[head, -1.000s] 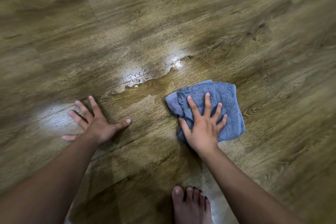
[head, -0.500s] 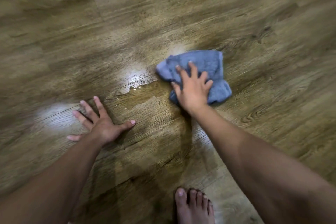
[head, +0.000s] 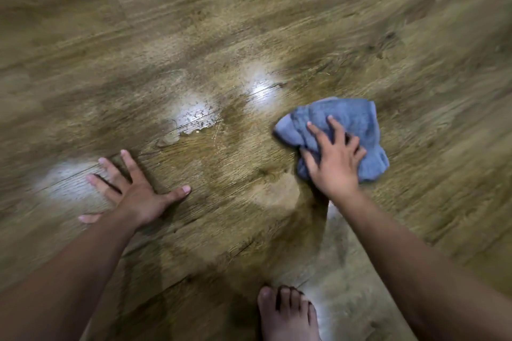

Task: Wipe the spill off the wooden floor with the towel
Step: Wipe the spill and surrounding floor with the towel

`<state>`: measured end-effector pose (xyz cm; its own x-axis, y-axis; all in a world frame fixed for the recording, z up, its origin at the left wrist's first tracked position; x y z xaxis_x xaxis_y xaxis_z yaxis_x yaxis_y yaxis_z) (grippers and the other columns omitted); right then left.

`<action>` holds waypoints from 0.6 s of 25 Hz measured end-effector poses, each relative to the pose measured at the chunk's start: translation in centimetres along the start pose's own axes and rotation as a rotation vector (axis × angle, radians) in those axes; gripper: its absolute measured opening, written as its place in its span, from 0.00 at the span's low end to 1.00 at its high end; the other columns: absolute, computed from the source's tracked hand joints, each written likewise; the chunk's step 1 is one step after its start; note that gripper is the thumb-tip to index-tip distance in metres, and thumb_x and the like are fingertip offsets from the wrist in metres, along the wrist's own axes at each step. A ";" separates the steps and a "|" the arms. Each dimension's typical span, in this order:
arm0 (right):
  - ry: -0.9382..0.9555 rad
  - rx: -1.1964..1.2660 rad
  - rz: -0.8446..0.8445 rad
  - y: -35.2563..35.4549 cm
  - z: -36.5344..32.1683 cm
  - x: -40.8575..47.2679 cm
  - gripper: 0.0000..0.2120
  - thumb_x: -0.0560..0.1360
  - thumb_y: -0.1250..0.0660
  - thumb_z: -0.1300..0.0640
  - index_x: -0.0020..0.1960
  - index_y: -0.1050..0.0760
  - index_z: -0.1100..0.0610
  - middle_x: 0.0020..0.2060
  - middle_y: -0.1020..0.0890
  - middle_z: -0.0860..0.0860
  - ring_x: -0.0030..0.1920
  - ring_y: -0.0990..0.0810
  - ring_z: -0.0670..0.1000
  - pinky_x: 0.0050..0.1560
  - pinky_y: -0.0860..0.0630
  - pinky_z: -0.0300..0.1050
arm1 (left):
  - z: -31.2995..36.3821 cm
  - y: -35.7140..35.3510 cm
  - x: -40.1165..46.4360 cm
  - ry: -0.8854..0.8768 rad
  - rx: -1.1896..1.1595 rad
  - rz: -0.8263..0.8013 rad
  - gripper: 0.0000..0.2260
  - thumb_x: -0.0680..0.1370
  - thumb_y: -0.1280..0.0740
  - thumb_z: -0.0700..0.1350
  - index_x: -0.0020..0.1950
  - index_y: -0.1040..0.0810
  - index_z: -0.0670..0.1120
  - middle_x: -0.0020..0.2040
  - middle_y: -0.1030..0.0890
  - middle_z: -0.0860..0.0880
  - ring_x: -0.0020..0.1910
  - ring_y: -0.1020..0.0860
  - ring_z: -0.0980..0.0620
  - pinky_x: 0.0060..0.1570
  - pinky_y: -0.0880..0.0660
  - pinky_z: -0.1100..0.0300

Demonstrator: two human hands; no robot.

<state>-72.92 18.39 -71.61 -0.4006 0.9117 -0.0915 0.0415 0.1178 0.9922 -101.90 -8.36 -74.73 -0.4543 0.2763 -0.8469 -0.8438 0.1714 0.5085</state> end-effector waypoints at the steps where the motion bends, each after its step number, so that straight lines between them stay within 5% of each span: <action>1: -0.076 0.016 0.008 0.1 0.0 2.6 0.26 0.76 0.34 0.40 0.73 0.33 0.38 0.78 0.40 0.50 0.65 0.35 0.66 0.63 0.39 0.63 | 0.1 0.0 -0.1 0.002 0.001 -0.004 0.66 0.50 0.37 0.83 0.64 0.86 0.66 0.59 0.91 0.57 0.72 0.82 0.42 0.62 0.63 0.17; 6: -0.105 0.021 -0.071 -0.6 -7.1 10.9 0.26 0.78 0.39 0.36 0.76 0.38 0.35 0.80 0.46 0.48 0.71 0.41 0.68 0.67 0.43 0.68 | 0.3 0.1 -0.1 -0.004 -0.015 -0.014 0.67 0.50 0.37 0.83 0.66 0.86 0.65 0.58 0.92 0.57 0.72 0.82 0.41 0.62 0.64 0.17; 11: 0.283 -0.016 -0.160 -1.2 -15.3 4.4 0.28 0.79 0.40 0.36 0.77 0.42 0.35 0.81 0.50 0.46 0.71 0.42 0.65 0.66 0.40 0.65 | 0.3 0.3 -0.3 -0.001 -0.023 -0.010 0.66 0.49 0.38 0.83 0.62 0.87 0.67 0.59 0.92 0.58 0.72 0.82 0.42 0.62 0.63 0.17; 15: 0.550 -0.050 -0.163 -1.4 -13.1 -5.3 0.30 0.76 0.34 0.40 0.76 0.37 0.38 0.80 0.44 0.46 0.71 0.36 0.67 0.61 0.34 0.63 | 0.2 0.3 -0.3 -0.007 -0.026 0.007 0.65 0.48 0.37 0.83 0.61 0.87 0.68 0.62 0.90 0.58 0.73 0.81 0.43 0.62 0.63 0.17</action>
<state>-82.83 8.26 -71.38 -0.8159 0.5429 -0.1989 -0.0987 0.2081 0.9731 -101.96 -8.19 -74.26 -0.4584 0.2840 -0.8421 -0.8478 0.1446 0.5102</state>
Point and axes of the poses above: each hand's wrist, its own x-axis towards the middle knuckle, its own y-axis out of the back of the hand, z = x × y, the point moved 7 cm from there along x, towards the middle knuckle
